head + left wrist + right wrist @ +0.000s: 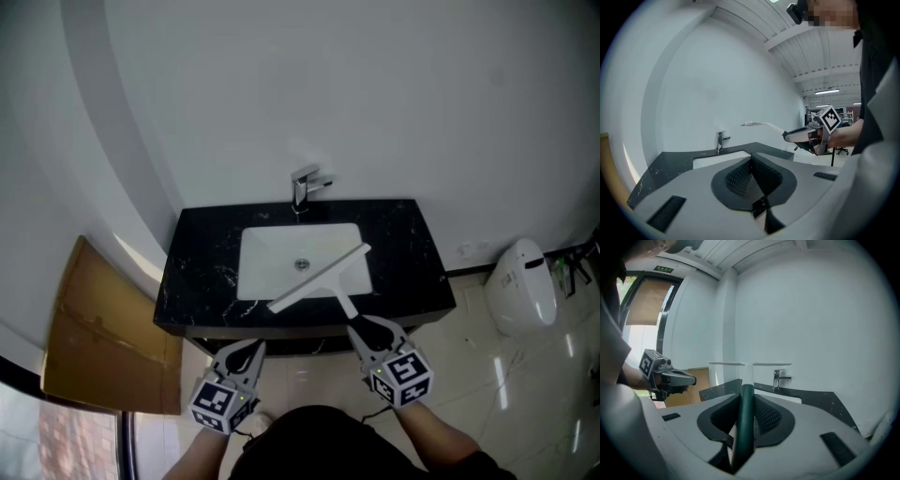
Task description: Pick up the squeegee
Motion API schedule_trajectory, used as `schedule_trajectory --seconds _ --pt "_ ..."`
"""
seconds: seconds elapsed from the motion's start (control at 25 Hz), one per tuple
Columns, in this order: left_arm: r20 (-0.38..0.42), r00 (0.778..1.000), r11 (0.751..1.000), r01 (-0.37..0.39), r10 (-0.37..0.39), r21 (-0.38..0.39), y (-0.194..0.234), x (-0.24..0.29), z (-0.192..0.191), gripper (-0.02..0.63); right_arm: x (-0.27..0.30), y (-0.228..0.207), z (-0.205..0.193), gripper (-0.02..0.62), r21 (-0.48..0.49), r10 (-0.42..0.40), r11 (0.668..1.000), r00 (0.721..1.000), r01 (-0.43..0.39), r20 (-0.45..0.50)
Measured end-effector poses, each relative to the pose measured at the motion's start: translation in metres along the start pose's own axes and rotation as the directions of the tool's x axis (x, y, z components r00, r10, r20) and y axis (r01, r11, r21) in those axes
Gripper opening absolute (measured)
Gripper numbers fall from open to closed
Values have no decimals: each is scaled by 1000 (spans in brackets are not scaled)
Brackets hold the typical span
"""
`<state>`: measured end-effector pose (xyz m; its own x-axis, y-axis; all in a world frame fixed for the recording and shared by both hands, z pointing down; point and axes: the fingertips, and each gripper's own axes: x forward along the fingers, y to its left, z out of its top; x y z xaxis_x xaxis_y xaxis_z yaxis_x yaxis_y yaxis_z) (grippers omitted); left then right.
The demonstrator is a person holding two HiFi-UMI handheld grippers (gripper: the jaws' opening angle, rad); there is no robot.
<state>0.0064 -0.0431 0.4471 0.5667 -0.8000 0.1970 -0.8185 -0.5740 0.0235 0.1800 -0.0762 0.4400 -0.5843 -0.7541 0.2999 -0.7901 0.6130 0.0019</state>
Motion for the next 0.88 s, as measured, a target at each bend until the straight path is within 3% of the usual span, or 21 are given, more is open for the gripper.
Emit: schedule_trajectory --seconds 0.88 --pt "-1 1000 1000 6 -6 -2 -5 -10 -1 -5 -5 9 5 100 -17 -5 1000 1000 5 9"
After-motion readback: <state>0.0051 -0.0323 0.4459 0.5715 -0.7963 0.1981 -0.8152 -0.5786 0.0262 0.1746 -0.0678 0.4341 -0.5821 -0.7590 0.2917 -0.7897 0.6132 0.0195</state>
